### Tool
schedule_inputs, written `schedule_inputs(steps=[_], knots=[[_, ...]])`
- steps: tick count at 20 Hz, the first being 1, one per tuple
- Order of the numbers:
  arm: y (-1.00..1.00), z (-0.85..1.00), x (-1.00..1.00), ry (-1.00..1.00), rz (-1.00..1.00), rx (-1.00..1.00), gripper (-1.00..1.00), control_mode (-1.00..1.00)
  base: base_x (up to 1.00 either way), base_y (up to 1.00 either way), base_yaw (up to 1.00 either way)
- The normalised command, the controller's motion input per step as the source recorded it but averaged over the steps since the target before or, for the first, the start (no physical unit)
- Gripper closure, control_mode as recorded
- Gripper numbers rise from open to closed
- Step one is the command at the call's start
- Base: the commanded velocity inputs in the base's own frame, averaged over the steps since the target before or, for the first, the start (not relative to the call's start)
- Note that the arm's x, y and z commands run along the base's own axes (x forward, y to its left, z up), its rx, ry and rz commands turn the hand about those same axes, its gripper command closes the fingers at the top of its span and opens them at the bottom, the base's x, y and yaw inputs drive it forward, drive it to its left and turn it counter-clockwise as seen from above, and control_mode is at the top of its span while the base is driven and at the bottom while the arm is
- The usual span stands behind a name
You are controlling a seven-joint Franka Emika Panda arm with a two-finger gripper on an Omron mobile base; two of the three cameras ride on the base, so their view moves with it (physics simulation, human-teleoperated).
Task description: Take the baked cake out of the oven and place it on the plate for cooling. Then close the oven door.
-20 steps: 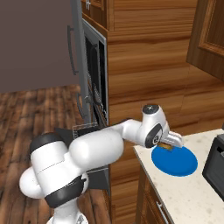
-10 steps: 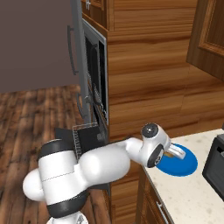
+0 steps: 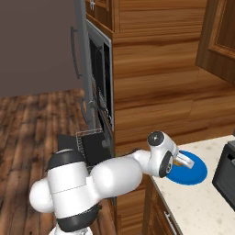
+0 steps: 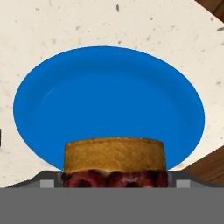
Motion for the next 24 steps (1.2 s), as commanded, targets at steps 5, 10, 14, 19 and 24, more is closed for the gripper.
schedule_inputs(steps=[5, 10, 14, 19, 24], knots=[[-0.04, -0.1, 0.0, 0.0, 0.0, 0.0, 1.0, -1.0, 0.0, 0.0, 0.0], [0.0, -0.18, 0.0, 0.01, 0.0, 0.0, 1.0, -1.0, 0.0, 0.0, 0.0], [-0.03, -0.11, 0.02, 0.01, 0.0, 0.0, 1.0, -1.0, 0.0, 0.0, 0.0], [-0.24, 0.0, 0.19, 0.0, -0.02, 0.0, 1.0, -1.0, 0.0, 0.0, 0.0], [-0.19, -0.07, 0.31, 0.0, -0.04, 0.0, 1.0, -1.0, 0.0, 0.0, 0.0]])
